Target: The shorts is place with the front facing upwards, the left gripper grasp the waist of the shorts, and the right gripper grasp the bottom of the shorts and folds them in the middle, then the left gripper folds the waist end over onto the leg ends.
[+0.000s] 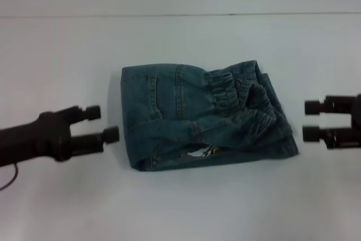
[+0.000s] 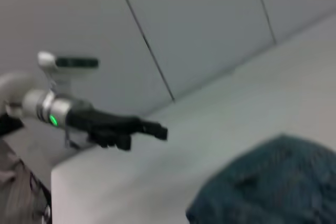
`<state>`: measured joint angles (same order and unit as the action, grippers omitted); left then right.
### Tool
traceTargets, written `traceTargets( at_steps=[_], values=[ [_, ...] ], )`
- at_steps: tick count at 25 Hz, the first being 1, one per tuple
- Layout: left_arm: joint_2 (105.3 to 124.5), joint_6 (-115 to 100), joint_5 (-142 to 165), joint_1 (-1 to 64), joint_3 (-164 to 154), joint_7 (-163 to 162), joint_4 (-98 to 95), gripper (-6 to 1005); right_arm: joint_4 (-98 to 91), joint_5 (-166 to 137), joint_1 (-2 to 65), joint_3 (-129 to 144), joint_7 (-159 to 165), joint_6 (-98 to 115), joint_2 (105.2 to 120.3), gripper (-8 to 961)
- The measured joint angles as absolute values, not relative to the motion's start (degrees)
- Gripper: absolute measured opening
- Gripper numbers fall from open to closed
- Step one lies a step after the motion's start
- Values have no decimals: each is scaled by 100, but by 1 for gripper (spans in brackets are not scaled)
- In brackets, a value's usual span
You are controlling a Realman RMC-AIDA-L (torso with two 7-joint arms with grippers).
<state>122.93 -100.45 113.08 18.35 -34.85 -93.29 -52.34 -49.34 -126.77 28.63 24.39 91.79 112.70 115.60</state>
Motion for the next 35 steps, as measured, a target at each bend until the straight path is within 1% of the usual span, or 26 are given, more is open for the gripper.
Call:
traceTargets(
  at_steps=[5, 11, 16, 25, 31, 35],
  values=[
    [12331, -10066, 11741, 1757, -3482, -9348, -5451, 908, -4965, -12842, 2714, 2435, 9080, 10930, 11566, 870],
    [12331, -10129, 11942, 1846, -3501, -9438, -5513, 907, -4955, -12836, 2667, 2452, 9042, 10744, 11591, 920],
    [12314, -10149, 11956, 1943, -3530, -9553, -5523, 906, -4946, -12823, 2672, 2471, 8993, 10623, 11635, 920],
    [12289, -10221, 11962, 2051, -3538, -9571, -5486, 906, -4902, -12812, 2717, 2484, 8948, 10542, 11666, 917],
    [12326, -10244, 11953, 2100, -3535, -9572, -5473, 905, -4842, -12812, 2803, 2488, 8897, 10514, 11713, 917],
    [12343, -10286, 11925, 2128, -3533, -9572, -5473, 905, -4842, -12812, 2814, 2500, 8855, 10496, 11717, 916]
  ],
)
